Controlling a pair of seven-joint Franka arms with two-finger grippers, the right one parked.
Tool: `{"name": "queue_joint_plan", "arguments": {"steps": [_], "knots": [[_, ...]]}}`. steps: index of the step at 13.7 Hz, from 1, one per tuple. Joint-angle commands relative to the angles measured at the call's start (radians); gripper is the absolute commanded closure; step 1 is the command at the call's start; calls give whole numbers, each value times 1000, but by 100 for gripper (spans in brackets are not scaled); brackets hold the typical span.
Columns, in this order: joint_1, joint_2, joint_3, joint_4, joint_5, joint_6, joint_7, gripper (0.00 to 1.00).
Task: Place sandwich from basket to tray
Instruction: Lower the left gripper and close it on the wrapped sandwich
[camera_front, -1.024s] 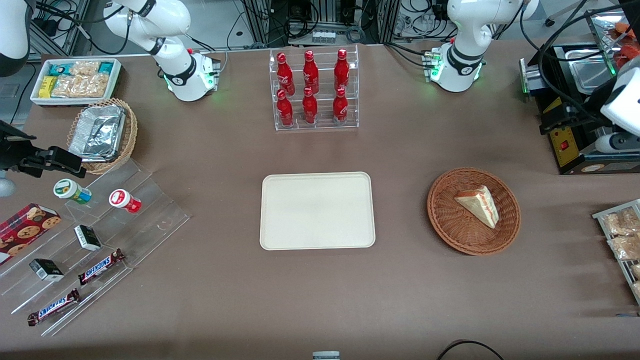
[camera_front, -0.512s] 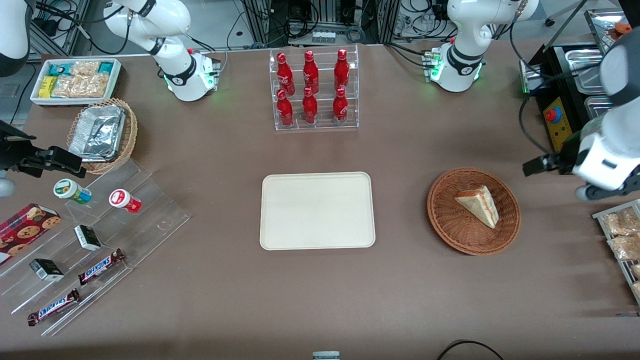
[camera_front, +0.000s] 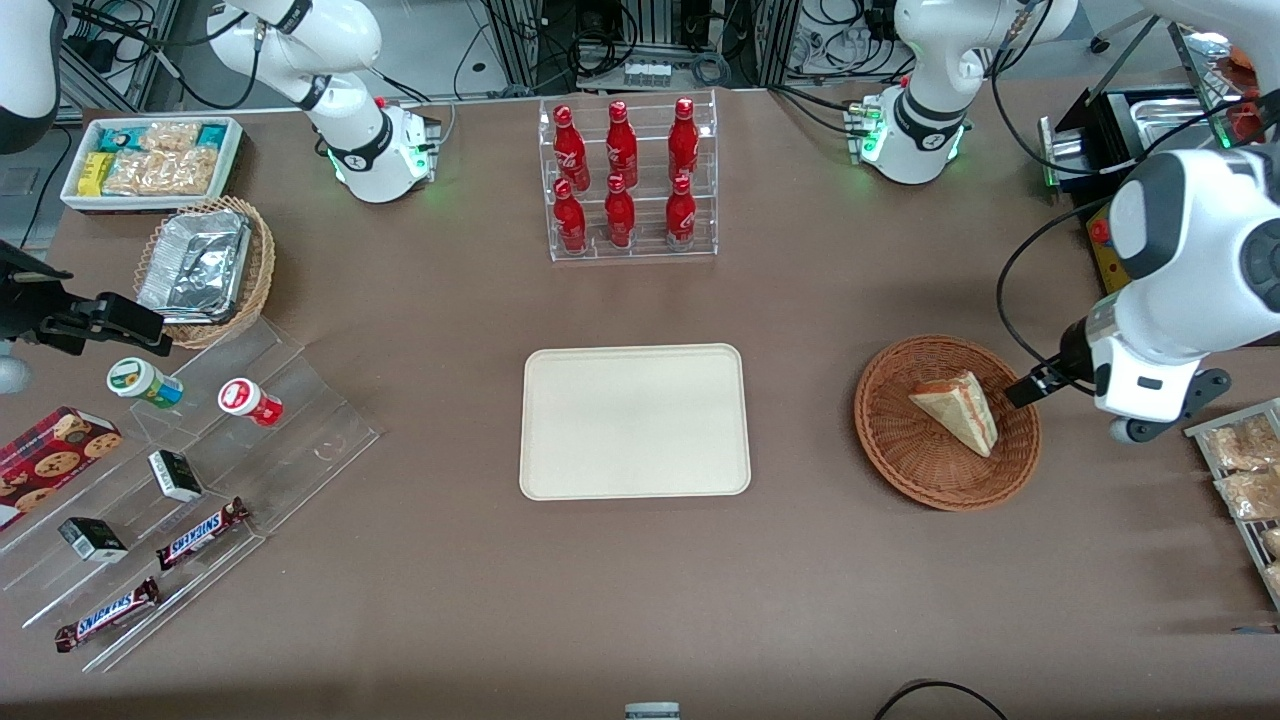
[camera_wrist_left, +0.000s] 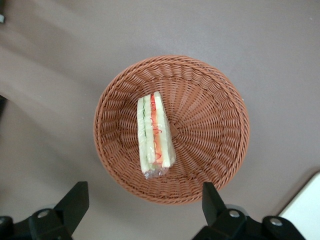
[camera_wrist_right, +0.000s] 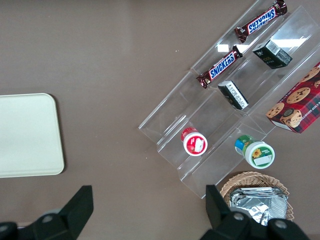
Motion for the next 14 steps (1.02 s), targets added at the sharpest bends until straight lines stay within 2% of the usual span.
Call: {"name": "queue_joint_plan", "arguments": {"steps": [1, 5, 14], "knots": [[-8, -9, 4, -98, 7, 122, -138, 0], [-8, 2, 4, -238, 16, 288, -209, 0], [-34, 22, 3, -338, 18, 423, -385, 0]]}}
